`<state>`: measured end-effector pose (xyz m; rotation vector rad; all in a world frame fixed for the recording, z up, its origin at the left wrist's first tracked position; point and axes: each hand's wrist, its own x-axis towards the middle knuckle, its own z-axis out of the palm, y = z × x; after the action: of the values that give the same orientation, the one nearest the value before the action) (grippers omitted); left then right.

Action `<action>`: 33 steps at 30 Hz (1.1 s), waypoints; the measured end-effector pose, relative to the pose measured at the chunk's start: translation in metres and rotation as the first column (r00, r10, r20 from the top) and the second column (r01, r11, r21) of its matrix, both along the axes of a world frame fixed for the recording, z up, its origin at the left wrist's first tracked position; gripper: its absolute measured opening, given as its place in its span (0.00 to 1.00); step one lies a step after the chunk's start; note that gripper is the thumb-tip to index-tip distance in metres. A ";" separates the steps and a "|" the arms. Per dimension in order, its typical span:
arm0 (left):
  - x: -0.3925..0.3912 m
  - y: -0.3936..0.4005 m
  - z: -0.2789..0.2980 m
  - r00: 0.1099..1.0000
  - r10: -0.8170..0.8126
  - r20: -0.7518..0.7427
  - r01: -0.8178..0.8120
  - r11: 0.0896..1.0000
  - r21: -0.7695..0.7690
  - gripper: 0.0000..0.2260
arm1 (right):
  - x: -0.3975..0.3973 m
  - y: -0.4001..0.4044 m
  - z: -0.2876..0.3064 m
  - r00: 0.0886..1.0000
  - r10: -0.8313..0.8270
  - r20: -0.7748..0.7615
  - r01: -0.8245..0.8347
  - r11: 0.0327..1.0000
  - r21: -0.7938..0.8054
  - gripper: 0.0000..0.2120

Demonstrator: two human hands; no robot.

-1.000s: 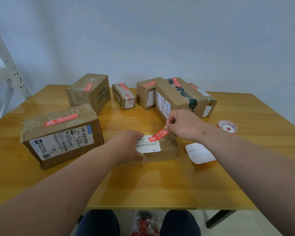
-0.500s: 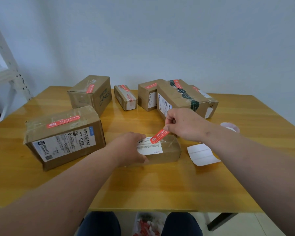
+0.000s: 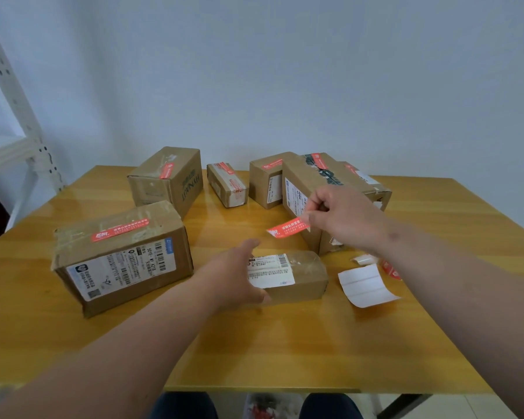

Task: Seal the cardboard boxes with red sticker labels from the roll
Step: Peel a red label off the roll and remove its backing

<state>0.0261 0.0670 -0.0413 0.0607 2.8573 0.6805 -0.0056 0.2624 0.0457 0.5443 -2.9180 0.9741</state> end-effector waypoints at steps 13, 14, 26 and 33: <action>0.014 -0.016 0.033 0.959 0.262 0.107 -0.275 0.776 0.568 0.16 | -0.002 -0.017 -0.030 0.954 -0.027 0.298 0.058 0.994 -0.093 0.05; 0.014 -0.013 0.035 0.958 0.266 0.107 -0.282 0.801 0.529 0.22 | -0.002 -0.019 -0.030 0.956 -0.029 0.293 0.053 0.996 -0.076 0.06; -0.002 -0.012 0.025 0.949 0.245 0.200 -0.315 0.781 0.540 0.04 | -0.005 -0.023 -0.033 0.960 -0.025 0.280 0.017 0.999 0.030 0.06; -0.011 -0.011 0.031 0.955 0.224 0.196 -0.291 0.840 0.457 0.05 | -0.012 -0.029 -0.037 0.964 -0.052 0.261 0.008 0.986 0.165 0.07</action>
<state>0.0150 0.0563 -0.0101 -0.2937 2.5167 1.3857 -0.0174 0.2335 0.0089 0.3996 -3.2547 0.8724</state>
